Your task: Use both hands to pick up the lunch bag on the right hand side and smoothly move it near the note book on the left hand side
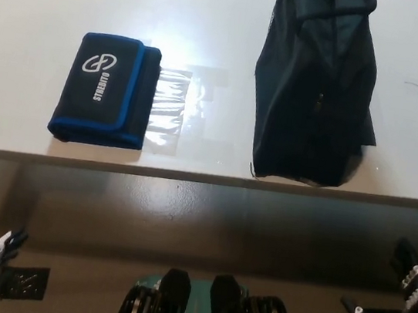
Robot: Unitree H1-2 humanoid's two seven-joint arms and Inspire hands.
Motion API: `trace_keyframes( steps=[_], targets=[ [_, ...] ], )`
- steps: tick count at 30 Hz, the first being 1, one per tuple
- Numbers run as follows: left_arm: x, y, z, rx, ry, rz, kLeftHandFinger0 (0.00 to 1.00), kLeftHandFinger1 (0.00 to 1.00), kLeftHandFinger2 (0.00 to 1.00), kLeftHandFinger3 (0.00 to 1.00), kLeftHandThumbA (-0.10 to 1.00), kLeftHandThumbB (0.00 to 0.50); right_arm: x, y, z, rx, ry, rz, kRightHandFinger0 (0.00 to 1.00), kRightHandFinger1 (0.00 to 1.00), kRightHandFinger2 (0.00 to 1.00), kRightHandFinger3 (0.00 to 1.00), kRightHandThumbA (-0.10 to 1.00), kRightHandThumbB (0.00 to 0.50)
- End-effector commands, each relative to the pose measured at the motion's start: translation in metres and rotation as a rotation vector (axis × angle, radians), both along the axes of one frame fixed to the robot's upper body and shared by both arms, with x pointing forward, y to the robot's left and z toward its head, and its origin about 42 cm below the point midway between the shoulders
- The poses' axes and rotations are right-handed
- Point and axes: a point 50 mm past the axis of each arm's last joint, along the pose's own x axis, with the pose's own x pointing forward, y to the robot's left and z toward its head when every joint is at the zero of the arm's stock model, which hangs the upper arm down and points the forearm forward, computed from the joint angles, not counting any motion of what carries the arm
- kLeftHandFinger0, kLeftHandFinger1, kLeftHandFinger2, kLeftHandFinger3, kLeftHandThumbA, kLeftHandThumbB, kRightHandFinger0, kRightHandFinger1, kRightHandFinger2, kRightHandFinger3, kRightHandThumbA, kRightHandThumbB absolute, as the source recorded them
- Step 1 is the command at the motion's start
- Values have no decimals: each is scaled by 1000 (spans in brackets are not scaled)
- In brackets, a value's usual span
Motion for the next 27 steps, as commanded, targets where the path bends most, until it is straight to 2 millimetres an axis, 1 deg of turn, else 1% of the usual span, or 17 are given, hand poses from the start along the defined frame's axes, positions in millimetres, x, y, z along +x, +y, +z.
trace_keyframes(
  steps=[1,2,3,4,5,6,7,8,9,11,13,14,16,21,22,23,27],
  targets=[
    [-2,-10,32,-57,-138,-30,1000,1000,1000,1000,1000,259,-3,-1,33,17,-215,-81,895,949,1000,1000,989,136],
    [-1,-14,39,-81,-176,-25,968,973,1000,993,1000,230,-4,-1,38,23,-237,-84,890,948,1000,1000,997,129],
    [2,-17,46,-87,-226,-29,916,924,965,948,1000,192,-4,-2,42,25,-251,-84,893,955,1000,1000,1000,137],
    [11,-23,57,-94,-306,-36,820,829,879,893,1000,177,-2,-2,51,23,-284,-84,915,973,1000,1000,1000,143],
    [14,-25,62,-97,-330,-37,809,815,868,891,1000,172,-1,-2,54,26,-296,-85,918,974,1000,1000,1000,144],
    [17,-28,67,-95,-352,-39,783,798,856,886,1000,186,2,-2,58,25,-311,-81,945,994,1000,1000,1000,133],
    [20,-30,72,-98,-366,-44,793,812,858,884,1000,202,4,-2,60,25,-316,-78,990,1000,1000,1000,1000,151],
    [26,-36,80,-110,-390,-60,838,877,885,871,1000,208,7,-3,65,21,-316,-75,1000,1000,1000,1000,1000,181],
    [31,-39,84,-100,-409,-69,920,956,958,857,1000,210,10,-3,68,12,-316,-73,1000,1000,1000,1000,1000,203],
    [38,-44,89,-77,-434,-77,1000,1000,1000,849,1000,222,16,-4,72,0,-310,-62,1000,1000,1000,1000,1000,215],
    [54,-54,95,-88,-444,-89,1000,1000,1000,873,1000,263,26,-3,78,5,-307,-43,1000,1000,1000,1000,1000,240],
    [62,-59,99,-106,-446,-101,1000,1000,1000,914,1000,297,31,-2,82,4,-309,-31,1000,1000,1000,1000,1000,255],
    [75,-67,105,-101,-454,-118,1000,1000,1000,1000,1000,326,40,0,87,13,-306,-17,1000,1000,1000,1000,1000,283],
    [108,-86,122,-100,-452,-194,1000,1000,1000,1000,1000,340,65,0,100,55,-300,21,1000,1000,1000,1000,1000,369],
    [113,-89,124,-100,-445,-201,1000,1000,1000,1000,1000,353,69,0,102,62,-301,29,1000,1000,1000,1000,1000,380],
    [116,-92,127,-101,-437,-206,1000,1000,1000,1000,1000,367,72,0,103,68,-302,34,1000,1000,1000,1000,1000,389],
    [135,-109,142,-112,-372,-243,1000,1000,1000,1000,1000,331,87,1,108,75,-300,42,1000,1000,1000,1000,1000,383]
  ],
)
